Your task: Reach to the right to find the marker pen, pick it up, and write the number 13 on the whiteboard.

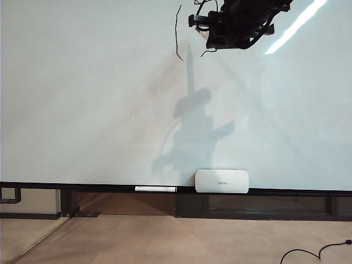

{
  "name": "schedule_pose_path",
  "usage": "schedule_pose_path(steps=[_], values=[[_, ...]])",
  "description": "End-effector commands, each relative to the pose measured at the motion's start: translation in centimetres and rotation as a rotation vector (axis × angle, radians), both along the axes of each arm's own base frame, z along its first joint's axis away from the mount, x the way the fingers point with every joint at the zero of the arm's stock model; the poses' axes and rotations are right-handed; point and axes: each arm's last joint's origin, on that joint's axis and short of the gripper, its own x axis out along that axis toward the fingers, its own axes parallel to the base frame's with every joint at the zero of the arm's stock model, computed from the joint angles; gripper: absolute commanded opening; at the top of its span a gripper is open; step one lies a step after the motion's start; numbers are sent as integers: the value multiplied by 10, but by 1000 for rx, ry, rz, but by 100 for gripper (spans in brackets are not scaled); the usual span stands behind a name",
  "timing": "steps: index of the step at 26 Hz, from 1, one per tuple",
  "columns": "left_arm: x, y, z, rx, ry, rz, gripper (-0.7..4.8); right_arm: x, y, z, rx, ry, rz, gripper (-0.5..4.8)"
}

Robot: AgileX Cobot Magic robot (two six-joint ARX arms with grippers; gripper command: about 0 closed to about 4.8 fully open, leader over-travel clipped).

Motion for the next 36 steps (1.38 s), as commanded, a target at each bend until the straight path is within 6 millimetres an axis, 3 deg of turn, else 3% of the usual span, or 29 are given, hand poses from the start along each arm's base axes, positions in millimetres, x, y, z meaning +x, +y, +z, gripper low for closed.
schedule_pose_path(steps=[1,13,36], values=[[-1,1,3,-8,-16,1,-6,-1,0,10,5,-76,0,-6],[0,1,3,-9,-15,48,-6,12,4,10,3,-75,-14,-6],[0,1,3,4,-25,50,-6,16,-2,9,-6,-59,-50,-6]])
